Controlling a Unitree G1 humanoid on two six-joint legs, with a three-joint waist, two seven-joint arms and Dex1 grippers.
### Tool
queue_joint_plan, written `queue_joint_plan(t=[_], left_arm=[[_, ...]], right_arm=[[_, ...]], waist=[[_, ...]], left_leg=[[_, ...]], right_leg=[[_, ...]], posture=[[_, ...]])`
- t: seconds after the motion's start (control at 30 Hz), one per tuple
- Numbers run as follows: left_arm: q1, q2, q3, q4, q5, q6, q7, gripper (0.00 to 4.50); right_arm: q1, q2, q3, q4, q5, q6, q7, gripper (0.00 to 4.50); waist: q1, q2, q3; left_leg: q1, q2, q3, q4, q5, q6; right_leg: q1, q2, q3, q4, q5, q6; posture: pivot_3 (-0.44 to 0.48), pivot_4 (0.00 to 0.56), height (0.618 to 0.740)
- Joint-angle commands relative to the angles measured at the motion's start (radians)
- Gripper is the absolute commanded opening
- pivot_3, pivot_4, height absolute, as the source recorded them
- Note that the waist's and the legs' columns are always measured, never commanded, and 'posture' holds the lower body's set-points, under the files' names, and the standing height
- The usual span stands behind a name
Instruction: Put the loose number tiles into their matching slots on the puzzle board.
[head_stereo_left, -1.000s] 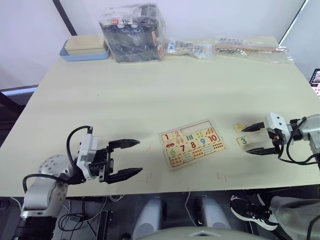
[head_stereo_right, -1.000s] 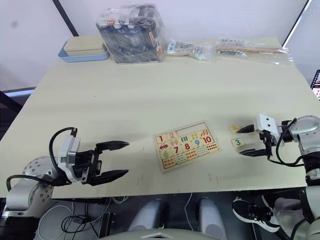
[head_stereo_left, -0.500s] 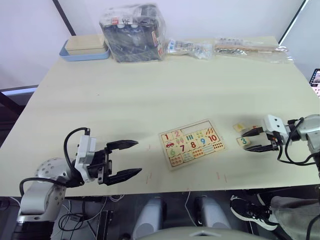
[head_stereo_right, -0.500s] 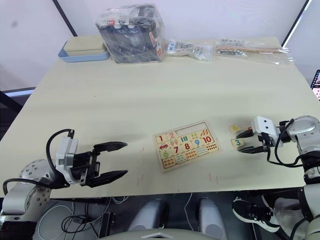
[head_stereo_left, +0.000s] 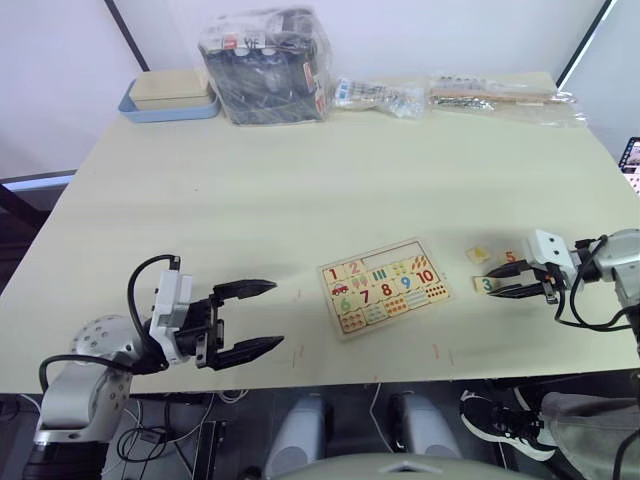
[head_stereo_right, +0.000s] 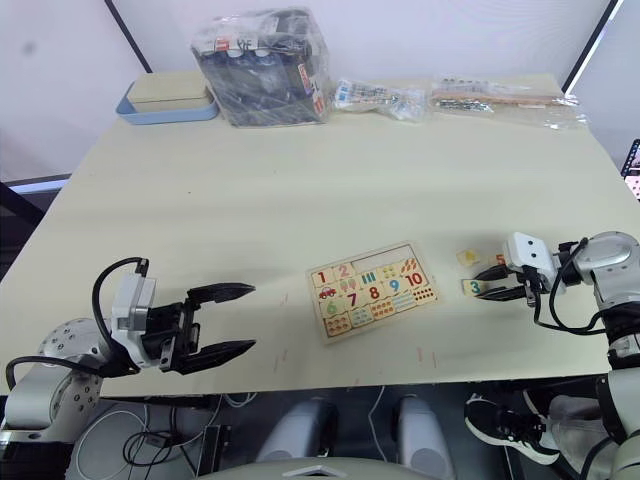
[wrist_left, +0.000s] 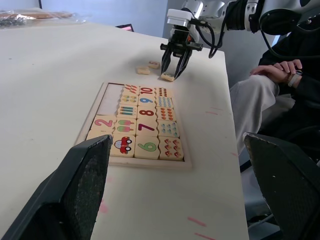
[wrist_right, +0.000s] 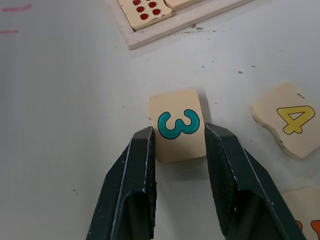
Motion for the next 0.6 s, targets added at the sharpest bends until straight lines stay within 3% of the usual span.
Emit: queue_joint_plan(t=[0.03, 0.27, 0.4, 0.6], left_arm=[[0.000, 0.003, 0.013, -0.046, -0.020, 0.003, 0.009, 4.50], [0.024, -0.006, 0.031, -0.077, -0.034, 0.015, 0.048, 4.50], [0.051, -0.019, 0.050, -0.091, -0.042, 0.005, 0.075, 4.50], [0.091, -0.047, 0.094, -0.126, -0.074, 0.011, 0.117, 4.50]], right_arm=[[0.005, -0.036, -0.017, -0.083, 0.028, 0.025, 0.006, 0.85], [-0.012, -0.061, -0.043, -0.431, 0.077, 0.296, 0.002, 0.85], [-0.145, -0.055, 0.055, -0.669, -0.035, 0.509, -0.015, 0.85], [-0.386, 0.023, 0.256, -0.768, -0.100, 0.732, 0.006, 0.85]], waist=[[0.000, 0.001, 0.000], [0.000, 0.001, 0.001], [0.003, 0.001, 0.000], [0.002, 0.001, 0.000]], left_leg=[[0.000, 0.000, 0.000, 0.000, 0.000, 0.000], [0.000, 0.000, 0.000, 0.000, 0.000, 0.000], [-0.004, 0.000, -0.001, -0.002, 0.000, 0.000], [-0.007, 0.001, -0.001, -0.002, 0.000, -0.001]], right_leg=[[0.000, 0.000, 0.000, 0.000, 0.000, 0.000], [0.000, 0.000, 0.000, 0.000, 0.000, 0.000], [-0.006, 0.000, 0.000, 0.000, 0.000, 0.000], [-0.011, -0.001, -0.004, 0.000, 0.001, -0.002]], posture=[[0.000, 0.150, 0.740], [0.000, 0.150, 0.740], [0.000, 0.150, 0.740], [0.000, 0.150, 0.740]])
